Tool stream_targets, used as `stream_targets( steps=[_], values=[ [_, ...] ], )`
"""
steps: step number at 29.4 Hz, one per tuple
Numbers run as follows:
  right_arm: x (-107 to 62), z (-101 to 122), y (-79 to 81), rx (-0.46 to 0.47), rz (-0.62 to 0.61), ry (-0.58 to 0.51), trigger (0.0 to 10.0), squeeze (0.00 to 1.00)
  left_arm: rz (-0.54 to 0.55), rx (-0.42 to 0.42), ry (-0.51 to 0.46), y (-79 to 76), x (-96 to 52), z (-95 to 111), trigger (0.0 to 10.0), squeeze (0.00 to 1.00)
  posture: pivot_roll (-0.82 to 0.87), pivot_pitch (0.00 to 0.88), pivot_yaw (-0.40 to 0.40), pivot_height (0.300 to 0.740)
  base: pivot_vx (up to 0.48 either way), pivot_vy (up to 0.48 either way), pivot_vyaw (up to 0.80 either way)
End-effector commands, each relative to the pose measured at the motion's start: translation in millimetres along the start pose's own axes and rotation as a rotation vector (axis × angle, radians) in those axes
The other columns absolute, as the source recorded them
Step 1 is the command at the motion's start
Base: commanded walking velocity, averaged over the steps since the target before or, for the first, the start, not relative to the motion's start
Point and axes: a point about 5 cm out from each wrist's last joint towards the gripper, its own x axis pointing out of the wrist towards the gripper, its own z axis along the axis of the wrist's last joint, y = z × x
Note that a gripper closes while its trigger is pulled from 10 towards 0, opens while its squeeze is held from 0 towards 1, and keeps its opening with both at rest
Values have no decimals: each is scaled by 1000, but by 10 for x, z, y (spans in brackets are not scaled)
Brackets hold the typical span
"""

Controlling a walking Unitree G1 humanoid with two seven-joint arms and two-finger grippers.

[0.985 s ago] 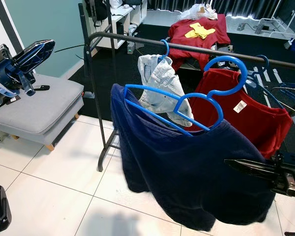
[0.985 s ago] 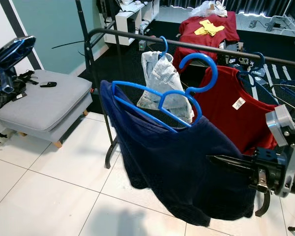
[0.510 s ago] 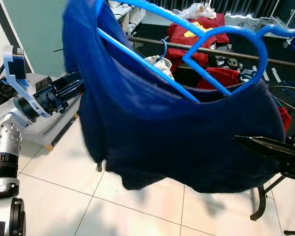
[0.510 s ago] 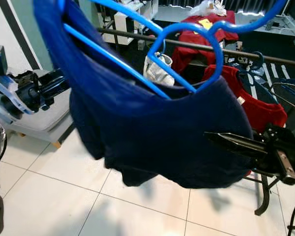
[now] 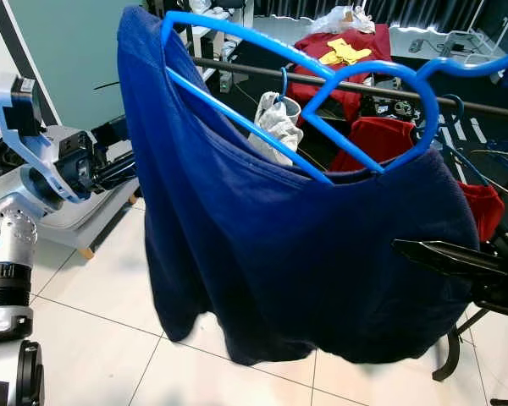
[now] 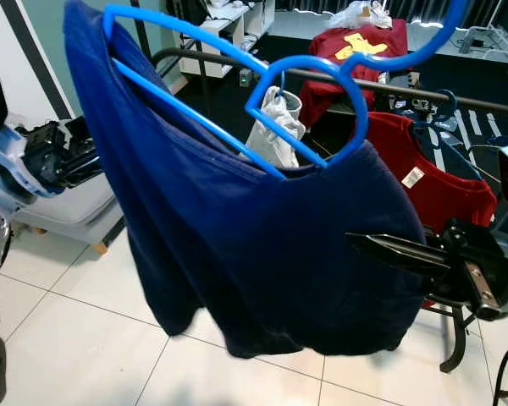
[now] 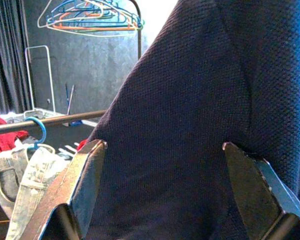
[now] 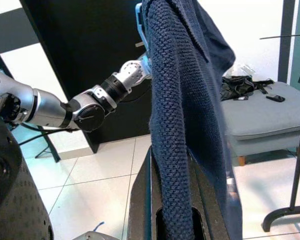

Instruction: Hang hanger

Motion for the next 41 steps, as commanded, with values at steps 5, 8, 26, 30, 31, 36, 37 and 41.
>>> stream_targets(
  steps=[5, 8, 26, 30, 31, 36, 37, 41],
  values=[
    [4, -8, 29, -6, -8, 15, 0, 0, -6, 34, 7, -17, -101, 114, 10000, 533, -41, 70, 4, 740, 0, 0, 0],
    [7, -19, 27, -5, -10, 18, 0, 0, -42, 11, 7, -60, -102, 110, 10000, 0, -41, 70, 4, 740, 0, 0, 0],
    [59, -45, 40, -2, 3, 35, 0, 0, -70, -77, 12, -200, 77, -187, 10000, 0, -46, 75, 5, 740, 0, 0, 0],
    [60, -40, 46, -3, 5, 34, 0, 0, 16, -49, 60, -157, 172, -321, 10000, 0, -45, 77, 6, 740, 0, 0, 0],
    [64, -41, 45, -3, 5, 35, 0, 0, 39, -42, 65, -151, 197, -352, 10000, 0, -44, 77, 6, 740, 0, 0, 0],
    [70, -48, 42, -3, 5, 37, 0, 0, 62, -45, 52, -148, 220, -359, 10000, 0, -45, 77, 6, 740, 0, 0, 0],
    [71, -52, 42, -4, 3, 40, 0, 0, 62, -47, 37, -144, 216, -334, 5647, 0, -48, 78, 6, 740, 0, 0, 0],
    [34, -58, 27, -8, -27, 58, 0, 0, 73, -13, 25, -89, 111, -191, 0, 0, -48, 79, 7, 740, 0, 0, 0]
  ],
)
